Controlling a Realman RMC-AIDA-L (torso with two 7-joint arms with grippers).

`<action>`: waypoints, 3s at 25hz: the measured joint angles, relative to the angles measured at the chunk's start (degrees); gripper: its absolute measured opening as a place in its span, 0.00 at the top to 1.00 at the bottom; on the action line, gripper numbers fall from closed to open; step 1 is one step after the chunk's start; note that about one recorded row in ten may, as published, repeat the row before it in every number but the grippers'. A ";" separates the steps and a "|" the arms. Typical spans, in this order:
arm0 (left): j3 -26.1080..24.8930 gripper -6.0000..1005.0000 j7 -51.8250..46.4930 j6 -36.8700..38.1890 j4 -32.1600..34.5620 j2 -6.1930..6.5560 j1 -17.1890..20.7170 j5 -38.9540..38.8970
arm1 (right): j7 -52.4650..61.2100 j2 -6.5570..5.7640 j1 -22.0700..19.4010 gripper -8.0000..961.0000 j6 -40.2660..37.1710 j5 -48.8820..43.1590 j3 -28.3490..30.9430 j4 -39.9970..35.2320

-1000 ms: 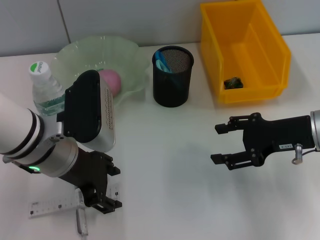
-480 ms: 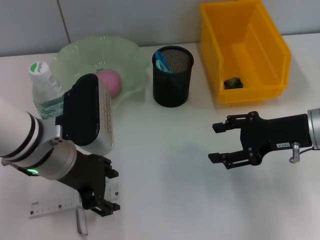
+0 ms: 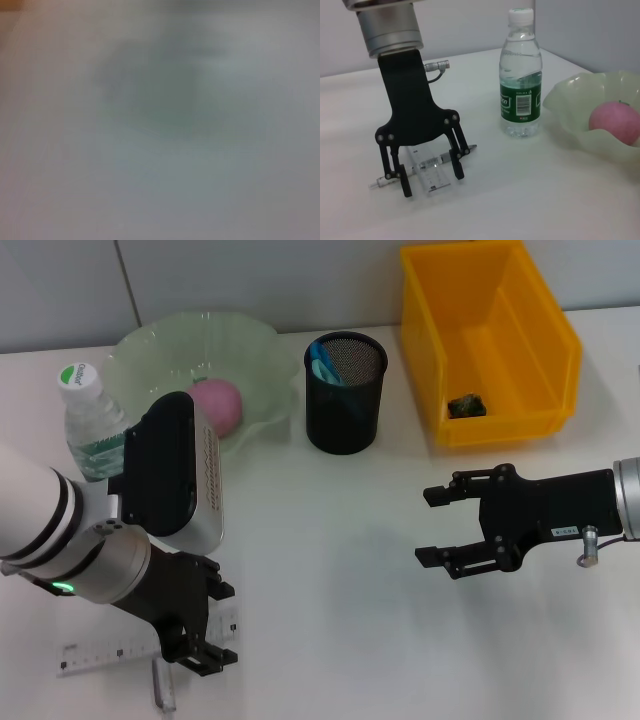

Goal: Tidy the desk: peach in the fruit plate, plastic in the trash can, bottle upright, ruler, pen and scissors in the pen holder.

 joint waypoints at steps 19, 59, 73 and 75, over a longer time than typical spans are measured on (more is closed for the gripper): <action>0.56 0.33 0.04 -1.23 -0.20 0.03 0.43 0.87 | 0.40 0.07 -0.01 0.19 -0.35 -2.20 -0.17 -0.08; -4.40 0.60 0.67 -0.92 2.30 0.20 1.87 -0.73 | 0.60 0.23 0.57 0.20 0.73 -1.64 0.64 0.16; -27.55 0.59 2.15 6.41 6.36 0.39 6.09 -27.61 | 0.41 0.87 -1.05 0.22 0.88 -0.73 5.10 0.63; -29.67 0.59 2.15 7.85 5.71 0.38 6.72 -33.03 | 0.27 0.89 -1.14 0.22 0.89 -0.34 5.70 0.90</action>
